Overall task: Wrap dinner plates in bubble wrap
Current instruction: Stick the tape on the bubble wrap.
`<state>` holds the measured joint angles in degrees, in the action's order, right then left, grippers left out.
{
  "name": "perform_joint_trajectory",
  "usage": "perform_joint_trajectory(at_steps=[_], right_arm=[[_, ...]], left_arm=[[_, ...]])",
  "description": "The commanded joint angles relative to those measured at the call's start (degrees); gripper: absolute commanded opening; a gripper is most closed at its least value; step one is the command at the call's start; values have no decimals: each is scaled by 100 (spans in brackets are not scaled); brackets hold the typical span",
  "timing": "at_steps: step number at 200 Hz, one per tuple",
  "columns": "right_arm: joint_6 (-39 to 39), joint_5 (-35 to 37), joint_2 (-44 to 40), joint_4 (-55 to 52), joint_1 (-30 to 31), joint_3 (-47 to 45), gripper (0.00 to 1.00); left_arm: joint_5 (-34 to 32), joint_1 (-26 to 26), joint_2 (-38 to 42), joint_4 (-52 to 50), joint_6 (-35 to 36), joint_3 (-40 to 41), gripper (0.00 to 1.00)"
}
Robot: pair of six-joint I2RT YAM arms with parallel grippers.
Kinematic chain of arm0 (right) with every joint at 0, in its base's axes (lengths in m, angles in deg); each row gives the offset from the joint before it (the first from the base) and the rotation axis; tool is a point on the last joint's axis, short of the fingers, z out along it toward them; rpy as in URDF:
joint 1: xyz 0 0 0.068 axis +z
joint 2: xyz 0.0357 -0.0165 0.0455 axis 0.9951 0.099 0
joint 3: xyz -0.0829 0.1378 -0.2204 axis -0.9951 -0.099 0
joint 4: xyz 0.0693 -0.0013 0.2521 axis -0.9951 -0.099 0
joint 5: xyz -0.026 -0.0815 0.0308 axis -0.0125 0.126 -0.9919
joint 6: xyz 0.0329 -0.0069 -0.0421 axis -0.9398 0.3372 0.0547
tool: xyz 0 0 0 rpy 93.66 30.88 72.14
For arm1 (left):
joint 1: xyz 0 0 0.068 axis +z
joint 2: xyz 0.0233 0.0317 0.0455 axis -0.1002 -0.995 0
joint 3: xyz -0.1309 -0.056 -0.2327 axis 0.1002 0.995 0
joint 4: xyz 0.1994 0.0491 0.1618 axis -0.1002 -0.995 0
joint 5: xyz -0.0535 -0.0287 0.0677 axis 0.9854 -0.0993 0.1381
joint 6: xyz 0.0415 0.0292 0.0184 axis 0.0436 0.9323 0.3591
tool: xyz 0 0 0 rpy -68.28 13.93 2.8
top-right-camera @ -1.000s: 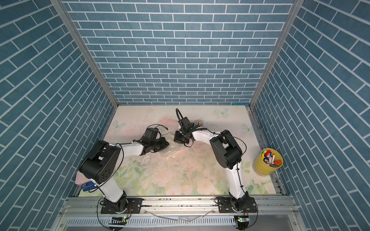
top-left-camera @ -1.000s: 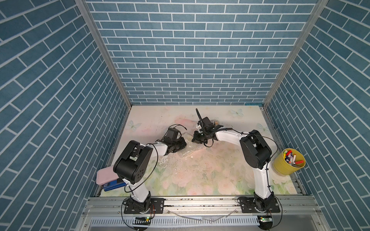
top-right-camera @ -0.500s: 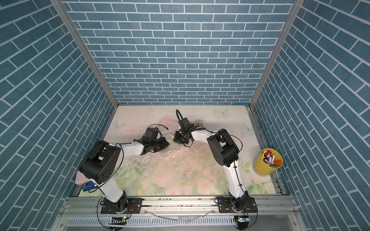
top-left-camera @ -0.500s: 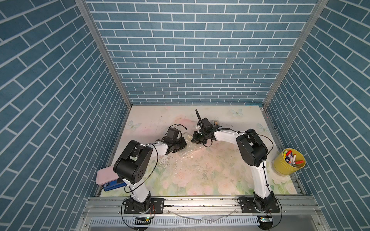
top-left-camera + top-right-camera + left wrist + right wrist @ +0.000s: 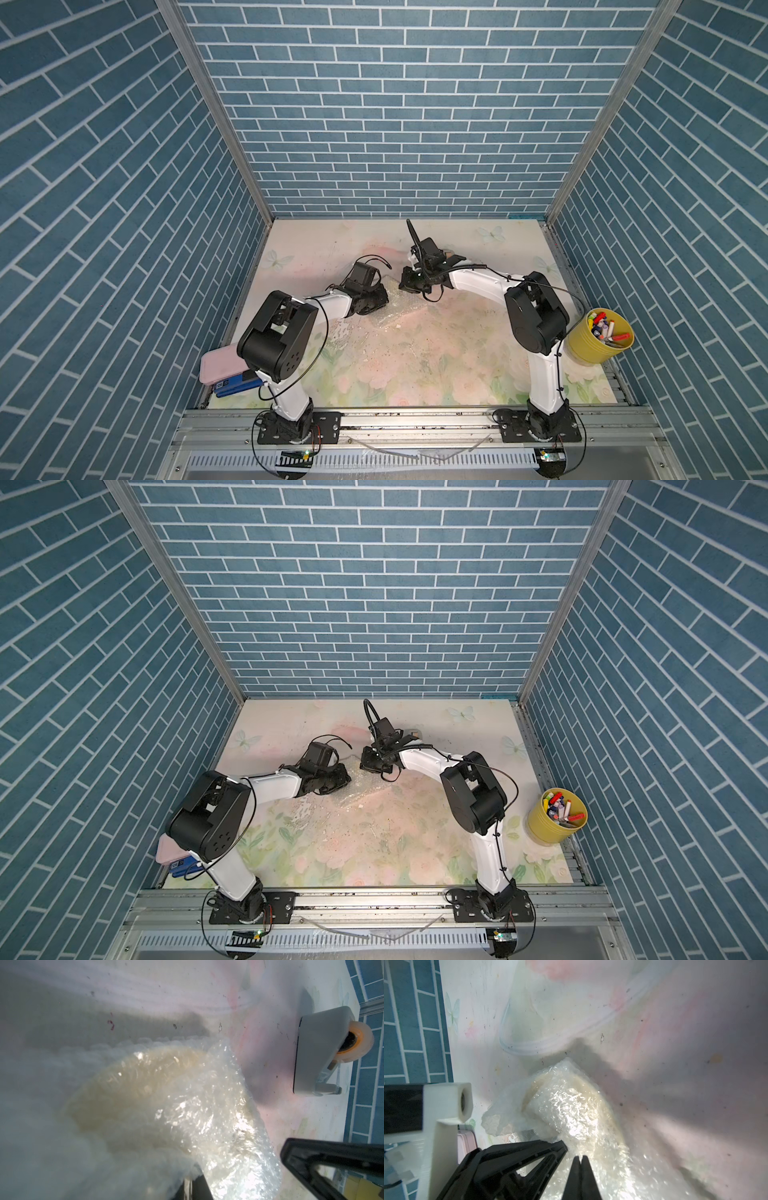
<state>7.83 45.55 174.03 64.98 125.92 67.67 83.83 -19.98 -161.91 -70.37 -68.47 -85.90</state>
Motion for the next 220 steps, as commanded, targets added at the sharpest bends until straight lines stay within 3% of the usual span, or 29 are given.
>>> perform_joint_trajectory(at_steps=[1,106,155,220], right_arm=[[-106,-21,216,143,59,-117,0],[140,271,650,-143,62,-162,0],[344,504,-161,-600,99,253,0],[-53,400,-212,-45,411,-610,0]], left_arm=[[-244,-32,-258,-923,52,61,13],[-314,-76,-388,-1051,-14,-67,12],[-305,-78,-361,-1101,12,-75,13],[-270,-88,-434,-1116,-43,-197,15]])
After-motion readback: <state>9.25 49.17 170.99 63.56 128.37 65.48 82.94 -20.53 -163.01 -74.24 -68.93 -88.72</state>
